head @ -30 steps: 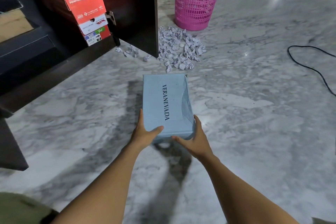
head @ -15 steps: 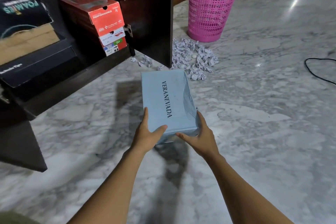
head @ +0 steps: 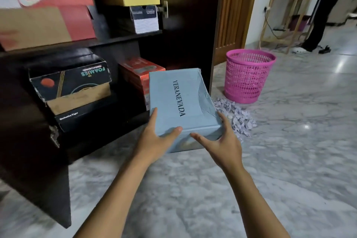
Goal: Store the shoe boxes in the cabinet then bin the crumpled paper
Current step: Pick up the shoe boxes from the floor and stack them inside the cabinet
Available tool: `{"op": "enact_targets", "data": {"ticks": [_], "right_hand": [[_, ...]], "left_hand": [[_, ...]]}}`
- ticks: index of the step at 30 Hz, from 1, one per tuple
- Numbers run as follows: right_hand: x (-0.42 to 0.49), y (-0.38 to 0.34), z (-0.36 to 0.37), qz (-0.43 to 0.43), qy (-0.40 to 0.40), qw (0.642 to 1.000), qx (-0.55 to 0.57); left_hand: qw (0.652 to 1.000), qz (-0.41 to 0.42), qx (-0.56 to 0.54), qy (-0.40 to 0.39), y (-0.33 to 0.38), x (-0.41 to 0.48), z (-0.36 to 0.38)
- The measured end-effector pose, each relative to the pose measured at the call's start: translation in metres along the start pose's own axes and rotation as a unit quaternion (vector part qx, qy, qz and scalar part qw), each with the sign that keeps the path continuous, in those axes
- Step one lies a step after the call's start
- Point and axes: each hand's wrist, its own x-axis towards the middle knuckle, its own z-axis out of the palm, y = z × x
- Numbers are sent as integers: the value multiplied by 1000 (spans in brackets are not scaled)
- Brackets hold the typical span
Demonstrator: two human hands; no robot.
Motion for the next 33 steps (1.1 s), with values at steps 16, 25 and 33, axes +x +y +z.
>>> {"op": "enact_targets", "data": {"ticks": [16,25,33], "right_hand": [[161,-222,-37,-151,57,985,57],[208,-348,-38,-184,61,980,46],[273,-367,-25,-184,45,981,40]], "left_hand": [[982,165,28,92,194,125,-141],[980,173,1,94,273,169,-235],[982,150,-9,111,289,229,-238]]}}
